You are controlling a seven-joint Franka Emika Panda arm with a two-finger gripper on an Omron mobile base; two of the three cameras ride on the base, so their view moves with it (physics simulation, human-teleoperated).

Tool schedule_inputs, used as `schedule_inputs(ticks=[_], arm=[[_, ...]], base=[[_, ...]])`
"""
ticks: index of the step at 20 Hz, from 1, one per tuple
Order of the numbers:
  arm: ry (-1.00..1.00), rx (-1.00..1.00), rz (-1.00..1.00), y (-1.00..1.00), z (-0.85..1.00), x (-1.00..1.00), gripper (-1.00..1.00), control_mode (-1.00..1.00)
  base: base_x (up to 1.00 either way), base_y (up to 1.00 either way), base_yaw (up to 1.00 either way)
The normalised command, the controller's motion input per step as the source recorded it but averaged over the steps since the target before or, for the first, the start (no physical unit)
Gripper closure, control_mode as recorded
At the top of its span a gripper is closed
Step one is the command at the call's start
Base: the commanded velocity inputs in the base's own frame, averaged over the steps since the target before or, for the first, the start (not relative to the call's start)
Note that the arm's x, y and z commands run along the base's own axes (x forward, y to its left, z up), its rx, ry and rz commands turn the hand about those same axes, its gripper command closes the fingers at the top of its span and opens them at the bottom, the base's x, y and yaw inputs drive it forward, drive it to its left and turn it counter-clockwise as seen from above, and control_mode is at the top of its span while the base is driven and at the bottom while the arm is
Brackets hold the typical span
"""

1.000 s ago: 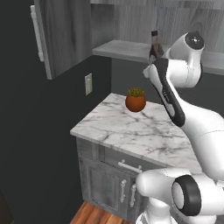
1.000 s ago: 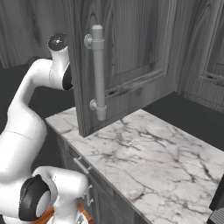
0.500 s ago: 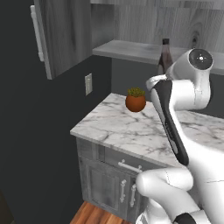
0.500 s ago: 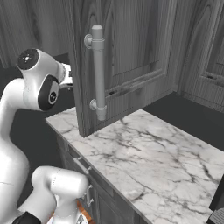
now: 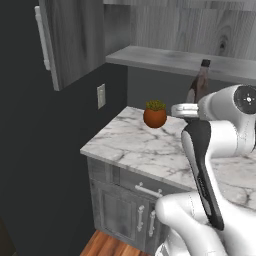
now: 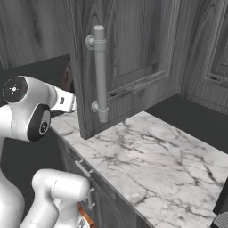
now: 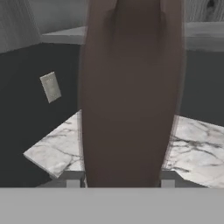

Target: Move the syrup bottle and shaker from the cabinet to the dining counter.

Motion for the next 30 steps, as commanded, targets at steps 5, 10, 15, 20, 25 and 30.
schedule_inputs(ticks=[5,10,15,20,25,30], arm=[[0.0,0.01,-0.01,0.22,-0.19,-0.42,1.0,-1.0],[0.0,0.0,-0.02,0.08,-0.04,-0.42,1.0,-1.0],[0.0,0.0,0.0,0.0,0.0,-0.29,1.0,-1.0],[0.0,0.0,0.01,0.0,-0.09,-0.21,1.0,-1.0],[0.0,0.0,0.0,0.0,-0.05,0.0,1.0,-1.0],[0.0,0.0,0.0,0.0,0.0,0.0,1.0,-1.0]], base=[[0.0,0.0,0.0],[0.0,0.0,0.0],[0.0,0.0,0.0],[0.0,0.0,0.0],[0.0,0.0,0.0],[0.0,0.0,0.0]])
